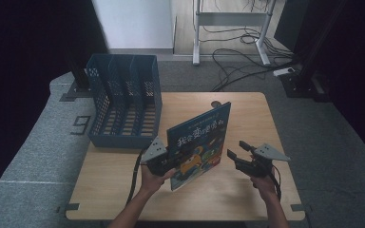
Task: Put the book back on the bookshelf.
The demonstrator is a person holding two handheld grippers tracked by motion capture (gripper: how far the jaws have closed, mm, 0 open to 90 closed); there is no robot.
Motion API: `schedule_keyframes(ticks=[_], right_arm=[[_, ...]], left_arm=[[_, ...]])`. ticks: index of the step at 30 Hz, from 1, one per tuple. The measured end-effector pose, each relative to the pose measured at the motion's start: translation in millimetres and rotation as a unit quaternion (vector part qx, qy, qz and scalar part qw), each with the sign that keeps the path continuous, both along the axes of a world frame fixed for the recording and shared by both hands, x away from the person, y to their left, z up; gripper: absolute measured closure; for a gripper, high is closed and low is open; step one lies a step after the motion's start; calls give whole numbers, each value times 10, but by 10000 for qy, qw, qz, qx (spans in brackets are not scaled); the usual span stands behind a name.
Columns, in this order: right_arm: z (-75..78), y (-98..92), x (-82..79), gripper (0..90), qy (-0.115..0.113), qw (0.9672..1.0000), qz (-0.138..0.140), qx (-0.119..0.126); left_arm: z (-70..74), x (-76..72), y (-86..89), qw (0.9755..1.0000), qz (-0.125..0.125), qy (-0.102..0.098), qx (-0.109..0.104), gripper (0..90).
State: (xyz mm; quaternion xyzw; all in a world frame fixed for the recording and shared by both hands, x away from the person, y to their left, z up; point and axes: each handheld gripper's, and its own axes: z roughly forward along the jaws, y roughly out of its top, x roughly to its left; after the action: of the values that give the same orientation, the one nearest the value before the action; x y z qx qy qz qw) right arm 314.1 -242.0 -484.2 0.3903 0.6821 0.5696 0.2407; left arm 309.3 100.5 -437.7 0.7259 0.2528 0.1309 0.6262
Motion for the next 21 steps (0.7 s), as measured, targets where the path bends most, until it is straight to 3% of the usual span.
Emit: schedule_keyframes(ticks=[5,9,21], right_arm=[[-38,-15,-40,328,-10,10000,-22,81],[-37,-4,-59,328,-50,10000,-25,-8],[-32,-49,-88,328,-77,9999,-76,53]], left_arm=[[13,15,14,9999,-100,34,59,817],[13,10,20,9999,-101,25,91,817],[8,-15,-3,9998,-169,-118,57,819]])
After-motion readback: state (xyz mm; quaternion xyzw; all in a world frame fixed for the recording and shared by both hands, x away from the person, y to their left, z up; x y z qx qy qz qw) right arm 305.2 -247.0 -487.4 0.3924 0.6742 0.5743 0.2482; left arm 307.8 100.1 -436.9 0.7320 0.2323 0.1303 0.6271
